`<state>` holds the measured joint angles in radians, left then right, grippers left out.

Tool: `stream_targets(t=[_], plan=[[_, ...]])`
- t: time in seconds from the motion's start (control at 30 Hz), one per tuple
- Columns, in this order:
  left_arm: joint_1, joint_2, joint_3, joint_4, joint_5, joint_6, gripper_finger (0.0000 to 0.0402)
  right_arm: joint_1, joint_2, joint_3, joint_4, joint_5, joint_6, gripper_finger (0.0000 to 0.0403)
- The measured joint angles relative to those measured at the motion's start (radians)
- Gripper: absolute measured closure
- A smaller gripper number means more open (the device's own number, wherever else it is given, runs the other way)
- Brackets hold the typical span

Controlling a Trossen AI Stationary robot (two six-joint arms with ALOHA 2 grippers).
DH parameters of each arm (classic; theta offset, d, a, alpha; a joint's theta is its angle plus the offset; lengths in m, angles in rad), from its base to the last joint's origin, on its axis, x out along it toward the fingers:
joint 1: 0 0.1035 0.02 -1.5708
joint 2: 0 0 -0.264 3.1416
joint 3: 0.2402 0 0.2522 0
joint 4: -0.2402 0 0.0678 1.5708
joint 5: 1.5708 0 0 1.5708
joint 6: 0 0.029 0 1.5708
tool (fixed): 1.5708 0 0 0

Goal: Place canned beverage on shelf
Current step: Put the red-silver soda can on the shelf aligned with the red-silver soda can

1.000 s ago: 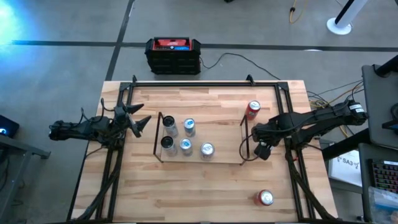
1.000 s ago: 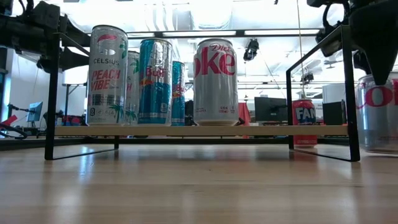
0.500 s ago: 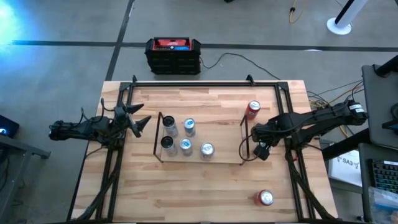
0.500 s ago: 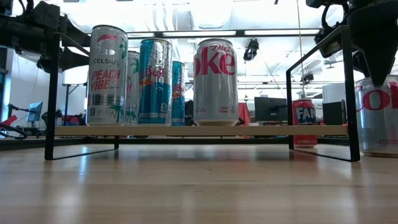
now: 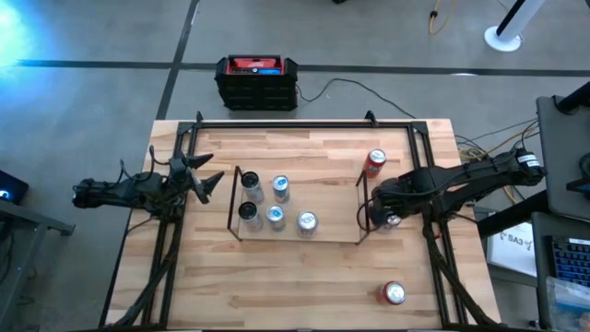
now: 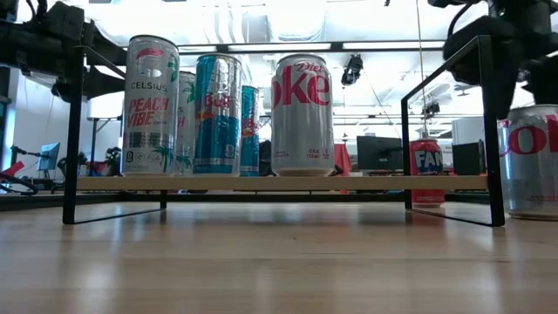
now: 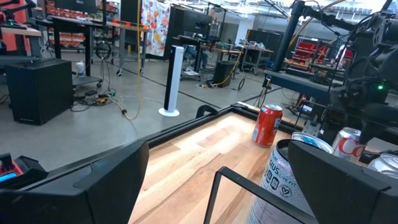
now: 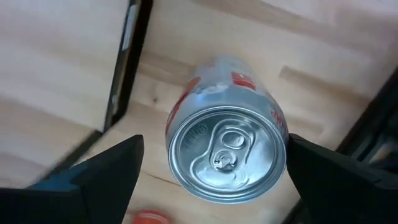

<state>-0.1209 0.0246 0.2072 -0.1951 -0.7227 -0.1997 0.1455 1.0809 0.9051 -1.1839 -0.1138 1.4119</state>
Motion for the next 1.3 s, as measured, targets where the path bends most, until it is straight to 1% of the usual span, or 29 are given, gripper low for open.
stream_targets(t=[0.17,0.27,0.6,1.0,1.3], plan=[[0.0,0.0,0.0,0.0,0.0,0.0,0.0033,0.0,0.0,0.0,0.002,-0.028,0.218,0.0034],[0.0,0.0,0.0,0.0,0.0,0.0,0.0033,0.0,0.0,0.0,0.006,-0.026,0.299,0.0034],[0.0,0.0,0.0,0.0,0.0,0.0,0.0033,0.0,0.001,-0.026,0.016,-0.016,0.4,0.0034],[0.0,0.0,0.0,0.0,0.0,0.0,0.0033,0.001,0.0,-0.04,0.016,-0.014,0.42,0.0035],[0.0,0.0,0.0,0.0,0.0,0.0,0.0033,0.0,0.0,-0.053,0.007,0.009,0.441,0.0035]])
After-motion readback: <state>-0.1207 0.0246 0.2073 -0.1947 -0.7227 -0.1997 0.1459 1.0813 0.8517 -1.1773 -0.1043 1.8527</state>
